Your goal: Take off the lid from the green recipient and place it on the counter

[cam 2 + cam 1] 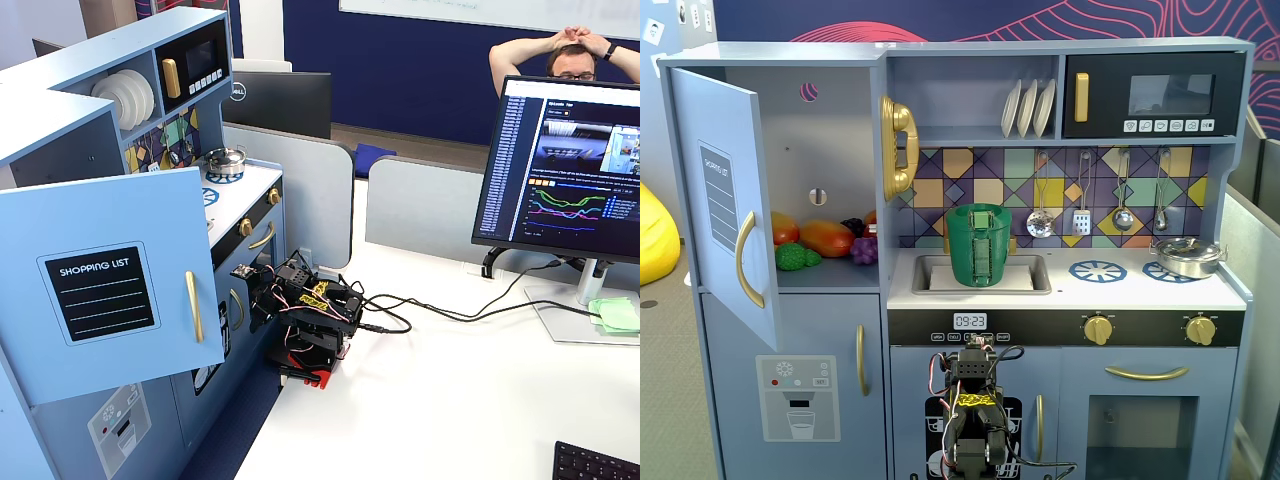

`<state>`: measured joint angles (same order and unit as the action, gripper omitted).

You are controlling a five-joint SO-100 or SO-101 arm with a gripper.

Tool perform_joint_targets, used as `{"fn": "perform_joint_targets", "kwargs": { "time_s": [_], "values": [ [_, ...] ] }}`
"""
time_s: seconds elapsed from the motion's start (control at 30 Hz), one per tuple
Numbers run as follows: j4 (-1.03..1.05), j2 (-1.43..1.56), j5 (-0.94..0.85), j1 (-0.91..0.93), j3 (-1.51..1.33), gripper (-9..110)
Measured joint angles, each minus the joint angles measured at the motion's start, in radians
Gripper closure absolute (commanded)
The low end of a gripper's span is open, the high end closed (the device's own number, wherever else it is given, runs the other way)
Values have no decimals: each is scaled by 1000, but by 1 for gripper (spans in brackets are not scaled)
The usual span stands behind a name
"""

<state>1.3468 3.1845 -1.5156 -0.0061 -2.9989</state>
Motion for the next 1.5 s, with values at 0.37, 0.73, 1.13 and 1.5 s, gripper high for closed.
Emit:
{"fn": "perform_joint_targets", "kwargs": {
  "time_s": [0.37, 0.73, 1.13, 1.5],
  "values": [
    [2, 0, -26, 40, -2, 101],
    [-57, -9, -138, 109, 41, 98],
    [-526, -230, -167, 72, 552, 83],
    [-927, -488, -258, 43, 824, 68]
  ]
}}
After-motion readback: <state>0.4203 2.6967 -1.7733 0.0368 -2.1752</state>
